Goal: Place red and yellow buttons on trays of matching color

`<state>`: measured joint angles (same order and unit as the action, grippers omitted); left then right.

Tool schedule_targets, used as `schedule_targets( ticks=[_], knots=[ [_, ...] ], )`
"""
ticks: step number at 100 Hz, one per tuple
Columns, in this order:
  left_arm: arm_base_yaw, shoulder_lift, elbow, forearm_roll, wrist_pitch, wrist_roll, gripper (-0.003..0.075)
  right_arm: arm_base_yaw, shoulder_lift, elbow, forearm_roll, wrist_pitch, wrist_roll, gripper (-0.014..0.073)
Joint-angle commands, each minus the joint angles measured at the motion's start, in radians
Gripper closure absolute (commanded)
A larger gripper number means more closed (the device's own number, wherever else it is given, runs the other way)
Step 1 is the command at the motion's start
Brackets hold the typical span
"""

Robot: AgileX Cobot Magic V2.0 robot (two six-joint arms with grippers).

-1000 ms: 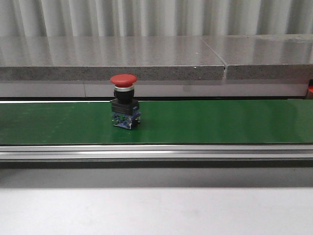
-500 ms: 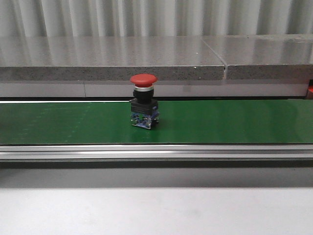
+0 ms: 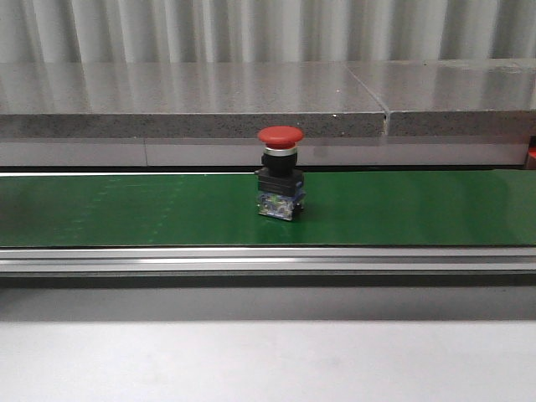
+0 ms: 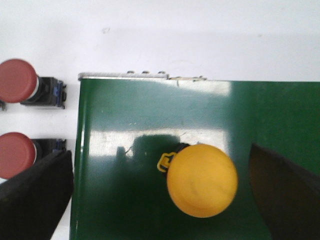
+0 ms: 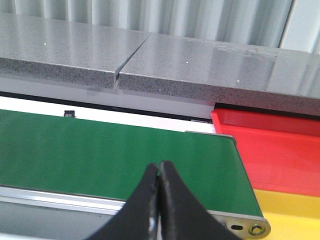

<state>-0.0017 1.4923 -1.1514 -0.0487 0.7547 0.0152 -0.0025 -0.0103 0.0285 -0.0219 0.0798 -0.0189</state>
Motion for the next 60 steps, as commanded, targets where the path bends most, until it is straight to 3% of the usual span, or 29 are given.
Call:
schedule_targets(
  ticks=[1,28,60],
  knots=[
    [-0.030,-0.082,-0.034,-0.004,-0.067,0.005,0.0050,-0.002,-0.014,-0.006,-0.007,-0.080,-0.003,0.0662],
    [-0.087,-0.268,0.024,-0.006,-0.165,0.005,0.0050,-0.002,-0.014,-0.006,-0.007,-0.080,-0.003,0.0662],
    [-0.123,-0.580,0.308,-0.025,-0.373,0.003,0.0050,-0.002,-0.014,-0.006,-0.007,-0.080,-0.003,0.0662]
  ],
)
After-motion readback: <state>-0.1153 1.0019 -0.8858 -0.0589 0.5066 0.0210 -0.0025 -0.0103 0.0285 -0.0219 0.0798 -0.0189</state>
